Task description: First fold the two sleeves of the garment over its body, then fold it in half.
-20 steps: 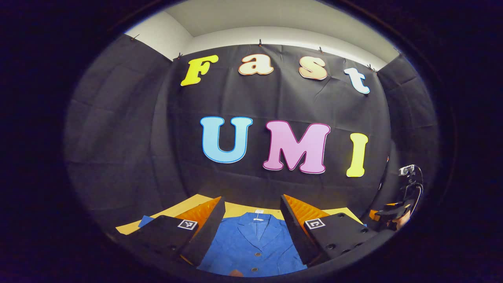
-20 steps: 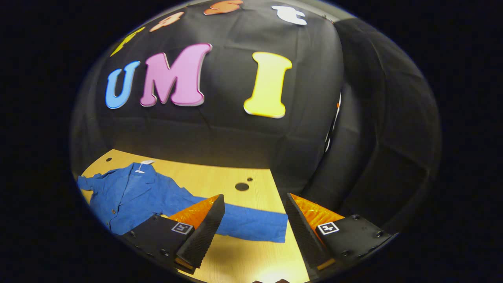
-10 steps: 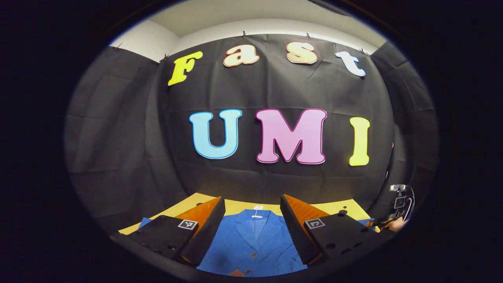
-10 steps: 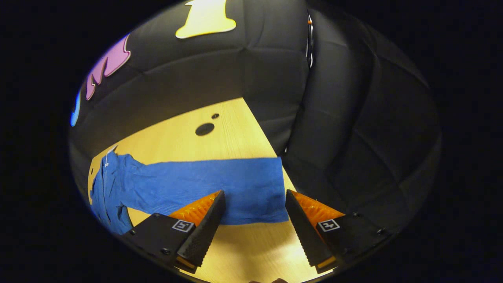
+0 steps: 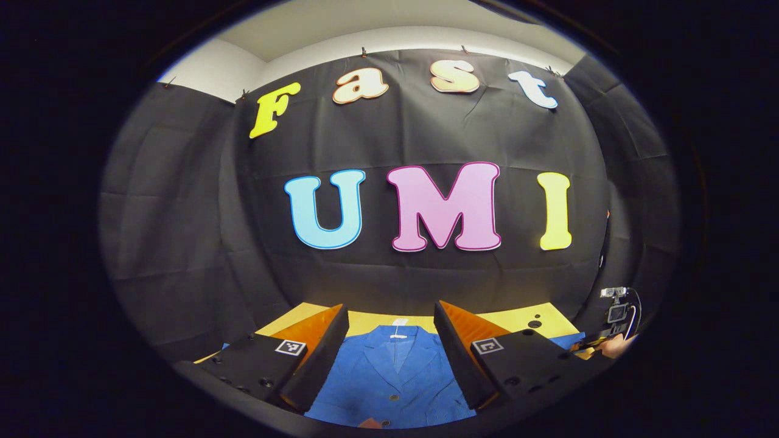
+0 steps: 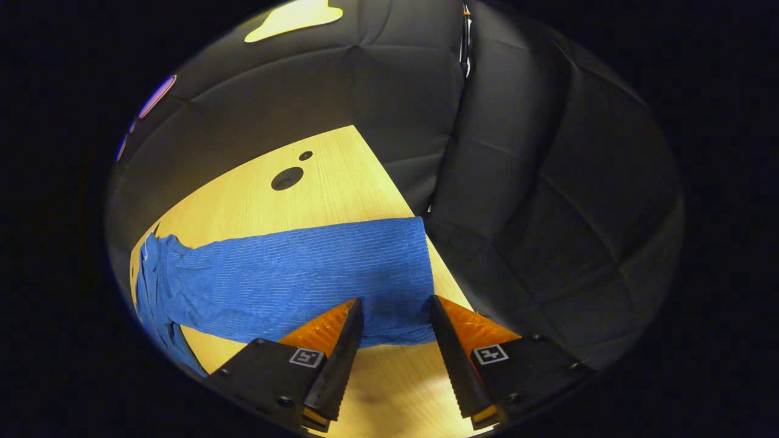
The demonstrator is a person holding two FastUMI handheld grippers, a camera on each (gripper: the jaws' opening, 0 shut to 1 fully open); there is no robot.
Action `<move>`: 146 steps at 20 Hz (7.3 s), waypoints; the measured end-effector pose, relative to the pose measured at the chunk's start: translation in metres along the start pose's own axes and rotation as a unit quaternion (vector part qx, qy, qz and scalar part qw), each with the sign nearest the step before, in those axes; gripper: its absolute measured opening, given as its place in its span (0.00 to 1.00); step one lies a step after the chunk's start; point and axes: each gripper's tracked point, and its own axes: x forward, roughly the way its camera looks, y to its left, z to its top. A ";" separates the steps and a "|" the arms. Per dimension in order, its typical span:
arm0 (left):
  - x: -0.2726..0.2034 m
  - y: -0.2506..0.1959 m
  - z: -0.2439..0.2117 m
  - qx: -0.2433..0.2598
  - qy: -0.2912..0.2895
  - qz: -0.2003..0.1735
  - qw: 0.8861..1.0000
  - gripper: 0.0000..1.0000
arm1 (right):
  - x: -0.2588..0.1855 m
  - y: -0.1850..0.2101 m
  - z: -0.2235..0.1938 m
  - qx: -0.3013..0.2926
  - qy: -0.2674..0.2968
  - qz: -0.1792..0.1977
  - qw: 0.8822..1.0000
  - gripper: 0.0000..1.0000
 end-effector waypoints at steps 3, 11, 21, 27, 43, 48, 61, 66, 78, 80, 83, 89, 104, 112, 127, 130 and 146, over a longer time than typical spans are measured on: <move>-0.002 -0.001 -0.003 -0.001 0.007 0.001 1.000 0.82 | -0.002 0.004 -0.004 0.004 0.003 0.004 1.000 0.15; -0.015 0.012 0.005 0.021 -0.009 0.011 1.000 0.81 | -0.022 0.020 0.017 -0.003 -0.031 0.027 0.999 0.02; -0.016 0.043 0.004 -0.018 -0.023 -0.050 0.998 0.81 | -0.145 0.118 0.049 -0.038 -0.169 0.063 0.983 0.02; -0.021 0.131 -0.004 -0.033 -0.021 -0.058 0.998 0.81 | -0.236 0.255 0.050 -0.071 -0.225 0.112 0.965 0.02; -0.048 0.355 -0.088 -0.049 0.046 0.078 0.995 0.82 | -0.235 0.607 -0.113 -0.186 -0.137 0.277 0.933 0.01; -0.058 0.382 -0.111 -0.059 0.072 0.108 0.990 0.80 | -0.197 0.669 -0.179 -0.173 -0.067 0.301 0.936 0.01; -0.028 0.414 -0.139 -0.096 0.104 0.119 0.983 0.82 | -0.171 0.699 -0.240 -0.112 0.080 0.350 0.926 0.22; -0.001 0.428 -0.169 -0.103 0.103 0.112 0.983 0.82 | -0.210 0.696 -0.208 -0.140 0.019 0.388 0.911 0.97; 0.076 0.495 -0.274 -0.081 0.186 0.141 0.969 0.84 | -0.432 0.412 0.025 -0.217 -0.375 0.197 0.879 0.92; 0.091 0.510 -0.296 -0.064 0.205 0.152 0.965 0.84 | -0.477 0.351 0.063 -0.175 -0.431 0.145 0.873 0.99; 0.106 0.529 -0.334 -0.034 0.246 0.158 0.956 0.84 | -0.550 0.258 0.092 -0.137 -0.515 0.051 0.844 0.99; 0.131 0.529 -0.376 -0.068 0.278 0.145 0.947 0.84 | -0.591 0.188 0.093 -0.154 -0.544 -0.046 0.824 0.92; 0.150 0.528 -0.418 -0.117 0.313 0.153 0.930 0.84 | -0.547 0.224 0.073 -0.167 -0.471 -0.004 0.866 0.93; 0.151 0.533 -0.414 -0.119 0.340 0.111 0.926 0.51 | -0.531 0.225 0.069 -0.146 -0.447 0.015 0.883 0.93; 0.162 0.498 -0.362 -0.178 0.378 0.054 0.907 0.00 | -0.523 0.197 0.056 -0.119 -0.425 0.016 0.897 1.00; 0.168 0.474 -0.334 -0.200 0.360 0.029 0.911 0.00 | -0.518 0.188 0.053 -0.107 -0.414 0.019 0.904 1.00; 0.214 0.257 -0.183 -0.199 0.285 -0.171 0.922 0.00 | -0.507 0.140 0.039 -0.086 -0.387 0.013 0.918 1.00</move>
